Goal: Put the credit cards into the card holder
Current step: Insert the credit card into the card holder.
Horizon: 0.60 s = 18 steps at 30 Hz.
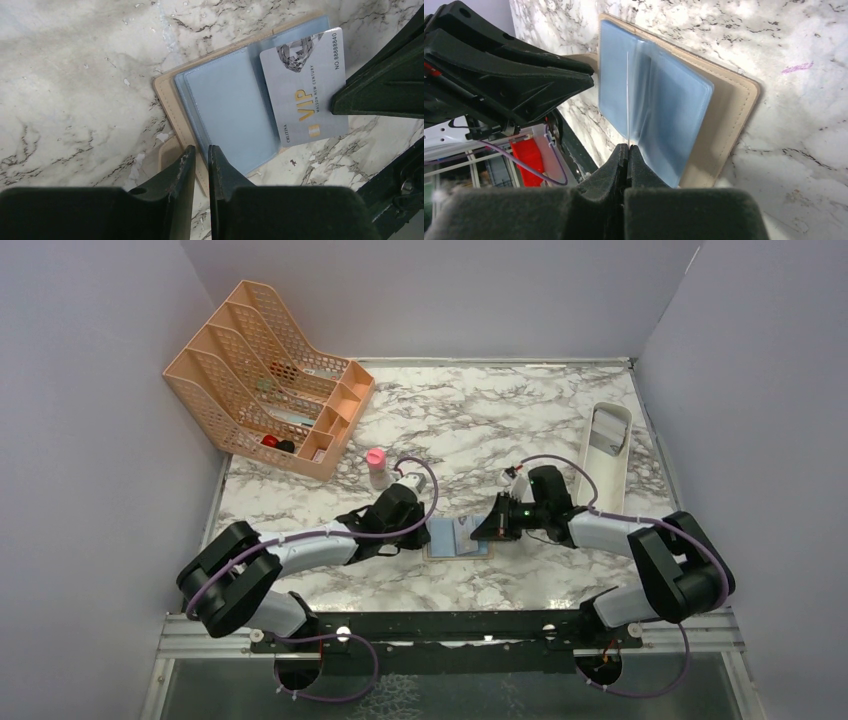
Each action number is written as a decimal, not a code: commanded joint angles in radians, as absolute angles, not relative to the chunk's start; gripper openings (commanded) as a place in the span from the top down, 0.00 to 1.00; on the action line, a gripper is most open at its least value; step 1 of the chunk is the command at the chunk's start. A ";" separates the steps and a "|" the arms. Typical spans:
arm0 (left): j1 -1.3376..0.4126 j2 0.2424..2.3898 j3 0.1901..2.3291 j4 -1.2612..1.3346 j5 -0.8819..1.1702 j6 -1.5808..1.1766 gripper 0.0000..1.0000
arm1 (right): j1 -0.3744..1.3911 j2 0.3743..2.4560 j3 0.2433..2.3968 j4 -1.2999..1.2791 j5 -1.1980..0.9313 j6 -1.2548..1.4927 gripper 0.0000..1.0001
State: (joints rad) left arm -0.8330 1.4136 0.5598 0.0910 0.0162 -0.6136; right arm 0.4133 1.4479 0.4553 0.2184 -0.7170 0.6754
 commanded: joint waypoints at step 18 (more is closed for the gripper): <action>-0.831 1.424 0.575 0.060 -0.033 -0.594 0.88 | 0.420 1.506 0.447 0.282 -0.764 0.680 0.99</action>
